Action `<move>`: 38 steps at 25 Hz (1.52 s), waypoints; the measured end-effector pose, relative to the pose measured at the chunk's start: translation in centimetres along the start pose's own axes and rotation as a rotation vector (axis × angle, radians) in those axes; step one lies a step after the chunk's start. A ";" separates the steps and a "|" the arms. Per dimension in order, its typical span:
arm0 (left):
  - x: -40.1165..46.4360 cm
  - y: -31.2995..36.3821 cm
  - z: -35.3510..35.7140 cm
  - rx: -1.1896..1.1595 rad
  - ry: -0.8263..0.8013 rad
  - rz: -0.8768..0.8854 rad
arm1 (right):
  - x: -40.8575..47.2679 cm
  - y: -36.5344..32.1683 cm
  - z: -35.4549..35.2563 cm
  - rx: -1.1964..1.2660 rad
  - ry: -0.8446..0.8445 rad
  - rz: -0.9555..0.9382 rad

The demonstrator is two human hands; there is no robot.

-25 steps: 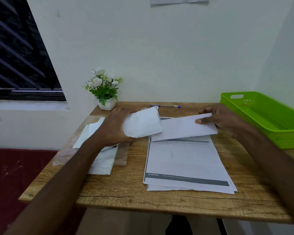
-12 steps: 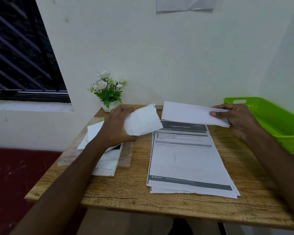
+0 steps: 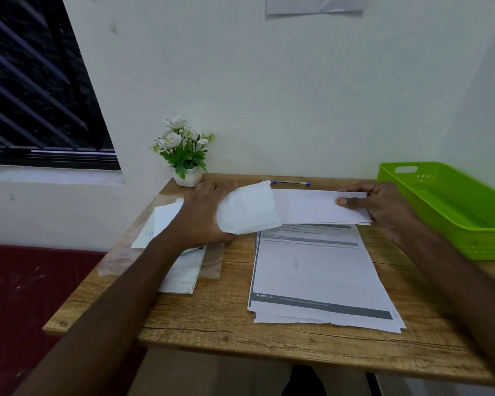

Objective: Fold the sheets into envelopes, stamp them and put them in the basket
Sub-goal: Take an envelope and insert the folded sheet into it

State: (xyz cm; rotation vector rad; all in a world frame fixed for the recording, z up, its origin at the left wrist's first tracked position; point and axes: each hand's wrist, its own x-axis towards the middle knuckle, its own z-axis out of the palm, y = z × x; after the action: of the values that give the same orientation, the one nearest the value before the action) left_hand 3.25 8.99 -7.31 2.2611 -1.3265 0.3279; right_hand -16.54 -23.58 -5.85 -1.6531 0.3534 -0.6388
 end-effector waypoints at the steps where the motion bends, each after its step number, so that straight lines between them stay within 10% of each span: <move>1: -0.1 0.1 0.1 -0.001 -0.007 0.016 | -0.1 0.0 0.2 -0.009 -0.015 0.002; 14: -0.2 2.7 1.3 0.038 -0.025 0.180 | -2.0 0.2 5.6 0.077 -0.297 0.102; 38: -0.4 3.6 1.4 -0.031 0.089 0.205 | -3.7 0.0 6.0 0.021 -0.161 0.058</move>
State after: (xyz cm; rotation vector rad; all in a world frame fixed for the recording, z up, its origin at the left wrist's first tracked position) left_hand -0.12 7.09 -7.64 2.0642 -1.5088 0.4691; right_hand -15.98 -16.68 -7.09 -1.6565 0.2757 -0.4612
